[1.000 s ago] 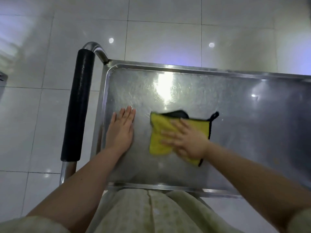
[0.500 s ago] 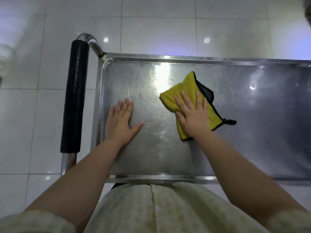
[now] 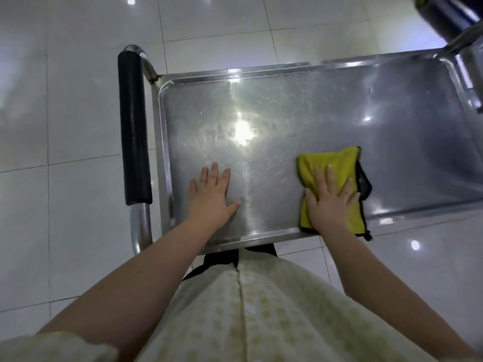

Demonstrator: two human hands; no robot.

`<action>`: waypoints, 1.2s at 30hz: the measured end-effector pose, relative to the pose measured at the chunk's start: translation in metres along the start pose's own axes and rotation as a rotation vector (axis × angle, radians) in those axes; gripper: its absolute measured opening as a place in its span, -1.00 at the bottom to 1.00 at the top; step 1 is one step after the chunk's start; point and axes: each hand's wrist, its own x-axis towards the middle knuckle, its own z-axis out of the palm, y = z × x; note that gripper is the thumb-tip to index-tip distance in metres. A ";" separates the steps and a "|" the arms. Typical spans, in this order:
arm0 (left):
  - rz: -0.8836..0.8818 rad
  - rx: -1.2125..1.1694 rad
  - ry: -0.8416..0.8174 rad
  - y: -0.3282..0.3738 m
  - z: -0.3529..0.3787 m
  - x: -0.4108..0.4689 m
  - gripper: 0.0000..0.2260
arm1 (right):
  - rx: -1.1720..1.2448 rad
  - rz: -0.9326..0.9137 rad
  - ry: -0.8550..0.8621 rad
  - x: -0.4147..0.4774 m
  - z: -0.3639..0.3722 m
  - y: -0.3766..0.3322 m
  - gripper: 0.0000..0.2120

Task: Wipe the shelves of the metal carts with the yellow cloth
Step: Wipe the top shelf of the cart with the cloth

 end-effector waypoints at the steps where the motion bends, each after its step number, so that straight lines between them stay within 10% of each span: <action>1: -0.005 -0.015 0.008 -0.001 0.000 -0.007 -0.29 | -0.024 -0.065 0.006 -0.017 0.008 -0.017 -0.44; 8: -0.070 -0.220 0.124 -0.021 0.004 -0.039 -0.50 | -0.162 -0.503 -0.059 -0.103 0.050 -0.122 -0.39; 15: 0.078 -0.474 0.238 -0.018 0.004 -0.055 -0.67 | 0.175 -0.393 -0.083 -0.099 0.035 -0.114 -0.39; 21: -0.179 -0.588 0.116 -0.008 -0.002 -0.044 -0.72 | 0.177 -0.241 -0.139 -0.071 0.011 -0.125 -0.37; 28: -0.091 -0.496 0.254 0.027 -0.020 -0.077 -0.87 | 0.142 -0.527 -0.176 -0.074 -0.018 -0.118 -0.22; 36: 0.082 -0.608 0.393 0.114 -0.042 -0.147 -0.79 | 0.418 -0.719 0.115 -0.090 -0.087 -0.008 -0.65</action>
